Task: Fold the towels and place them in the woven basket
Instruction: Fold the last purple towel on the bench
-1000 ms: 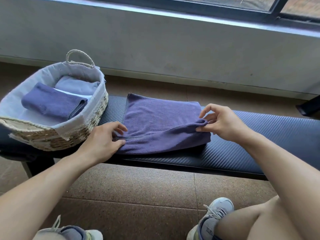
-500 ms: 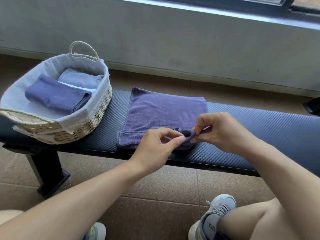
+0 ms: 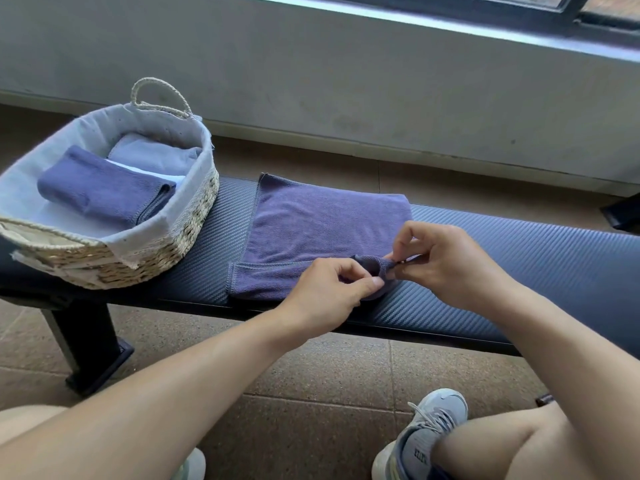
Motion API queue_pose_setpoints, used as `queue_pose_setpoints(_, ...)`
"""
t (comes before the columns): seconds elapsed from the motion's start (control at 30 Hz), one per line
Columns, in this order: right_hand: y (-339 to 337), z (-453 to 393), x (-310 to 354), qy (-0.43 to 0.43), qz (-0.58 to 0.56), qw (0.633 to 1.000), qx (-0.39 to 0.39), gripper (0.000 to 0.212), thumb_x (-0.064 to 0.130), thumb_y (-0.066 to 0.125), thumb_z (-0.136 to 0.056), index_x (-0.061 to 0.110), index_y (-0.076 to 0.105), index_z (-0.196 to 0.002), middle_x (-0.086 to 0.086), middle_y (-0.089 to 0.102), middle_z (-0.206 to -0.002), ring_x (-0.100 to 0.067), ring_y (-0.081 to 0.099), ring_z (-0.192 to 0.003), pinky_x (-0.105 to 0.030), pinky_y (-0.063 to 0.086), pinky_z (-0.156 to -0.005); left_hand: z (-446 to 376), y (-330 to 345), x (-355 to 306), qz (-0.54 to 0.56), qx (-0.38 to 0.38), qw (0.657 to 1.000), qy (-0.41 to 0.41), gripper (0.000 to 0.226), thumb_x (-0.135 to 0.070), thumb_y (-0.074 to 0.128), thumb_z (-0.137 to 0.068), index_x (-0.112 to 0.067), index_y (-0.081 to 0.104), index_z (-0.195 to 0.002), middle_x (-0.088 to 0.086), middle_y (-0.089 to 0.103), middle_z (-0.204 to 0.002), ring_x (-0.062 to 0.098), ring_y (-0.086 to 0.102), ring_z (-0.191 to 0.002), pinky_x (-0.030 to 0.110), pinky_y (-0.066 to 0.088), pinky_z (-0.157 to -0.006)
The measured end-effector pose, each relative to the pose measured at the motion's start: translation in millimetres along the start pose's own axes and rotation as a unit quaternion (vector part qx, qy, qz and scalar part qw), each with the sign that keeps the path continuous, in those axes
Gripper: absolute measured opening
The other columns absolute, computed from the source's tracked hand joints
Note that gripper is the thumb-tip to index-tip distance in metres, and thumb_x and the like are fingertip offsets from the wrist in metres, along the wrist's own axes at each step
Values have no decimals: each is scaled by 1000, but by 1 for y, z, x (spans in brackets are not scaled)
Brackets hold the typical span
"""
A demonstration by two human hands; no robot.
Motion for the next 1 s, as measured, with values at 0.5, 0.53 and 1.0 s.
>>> queue_pose_setpoints(0.5, 5, 1, -3, 20, 48, 999, 7, 32, 7, 88, -73, 31, 66, -77, 13, 76, -81, -8, 73, -76, -38, 60, -80, 7, 13, 0, 207, 26, 969, -132, 4, -20, 67, -95, -18, 65, -98, -4, 76, -84, 7, 64, -58, 19, 38, -47)
queue_pose_setpoints(0.53, 5, 0, -3, 17, 52, 998, 4, 32, 7, 88, -72, 30, 66, -77, 13, 75, -81, -6, 72, -76, -36, 60, -79, 7, 13, 0, 207, 24, 970, -129, 3, -22, 66, -96, -19, 68, -97, -5, 76, -84, 6, 64, -59, 18, 38, -48)
queue_pose_setpoints(1.0, 8, 1, 0, -7, 103, 995, -5, 21, 13, 89, -73, 28, 74, -75, 16, 72, -72, 5, 64, -74, -8, 46, -66, 2, 11, 4, 167, -12, 981, -93, 18, -18, 79, -84, -22, 64, -75, -6, 66, -70, 8, 62, -62, 19, 37, -47)
Point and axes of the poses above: each hand's wrist, its own z-axis away from the middle knuckle, its own y-axis out of the palm, x = y × z, the point moved 2 cm from there along -z, towards the middle knuckle
